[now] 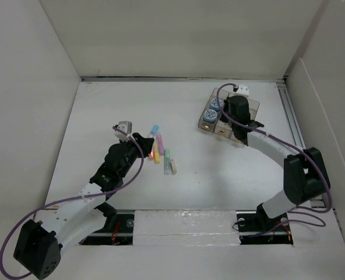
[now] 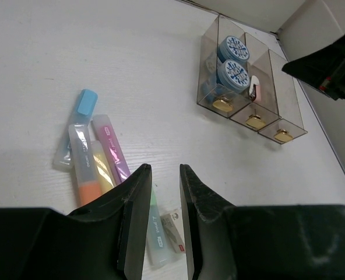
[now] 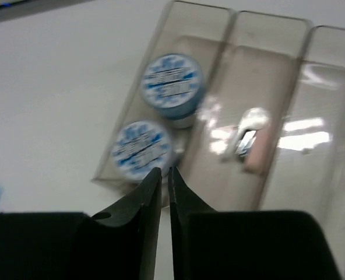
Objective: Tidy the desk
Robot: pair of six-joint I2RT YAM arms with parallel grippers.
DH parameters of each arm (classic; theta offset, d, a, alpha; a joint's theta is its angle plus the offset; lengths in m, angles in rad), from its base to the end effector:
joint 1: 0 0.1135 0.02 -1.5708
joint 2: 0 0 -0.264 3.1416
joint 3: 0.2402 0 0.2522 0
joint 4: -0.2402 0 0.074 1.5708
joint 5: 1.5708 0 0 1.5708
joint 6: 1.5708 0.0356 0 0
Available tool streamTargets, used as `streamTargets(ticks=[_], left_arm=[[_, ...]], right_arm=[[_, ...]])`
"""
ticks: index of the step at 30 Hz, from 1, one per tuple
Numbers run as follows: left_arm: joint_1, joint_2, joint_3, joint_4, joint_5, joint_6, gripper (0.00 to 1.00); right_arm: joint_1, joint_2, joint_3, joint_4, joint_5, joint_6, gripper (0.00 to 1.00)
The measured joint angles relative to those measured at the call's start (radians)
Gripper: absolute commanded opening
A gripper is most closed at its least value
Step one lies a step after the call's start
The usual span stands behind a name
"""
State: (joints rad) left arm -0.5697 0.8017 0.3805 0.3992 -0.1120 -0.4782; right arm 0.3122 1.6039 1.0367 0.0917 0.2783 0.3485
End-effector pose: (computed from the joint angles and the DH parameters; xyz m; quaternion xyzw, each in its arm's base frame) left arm 0.1654 -0.1012 0.2554 -0.0065 0.7148 -0.3147 0.6245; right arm 0.3492 0.1024 0.2468 0.0876 0.8440 0.0552 0.5262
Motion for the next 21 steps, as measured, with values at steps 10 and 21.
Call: streamTargets(ticks=[10, 21], left_arm=[[0.000, -0.002, 0.000, 0.000, -0.001, 0.000, 0.23], [0.000, -0.001, 0.000, 0.001, -0.002, 0.000, 0.23]], right_arm=[[0.571, -0.196, -0.164, 0.043, -0.018, -0.007, 0.66], [0.706, 0.031, -0.211, -0.010, -0.072, 0.035, 0.59]])
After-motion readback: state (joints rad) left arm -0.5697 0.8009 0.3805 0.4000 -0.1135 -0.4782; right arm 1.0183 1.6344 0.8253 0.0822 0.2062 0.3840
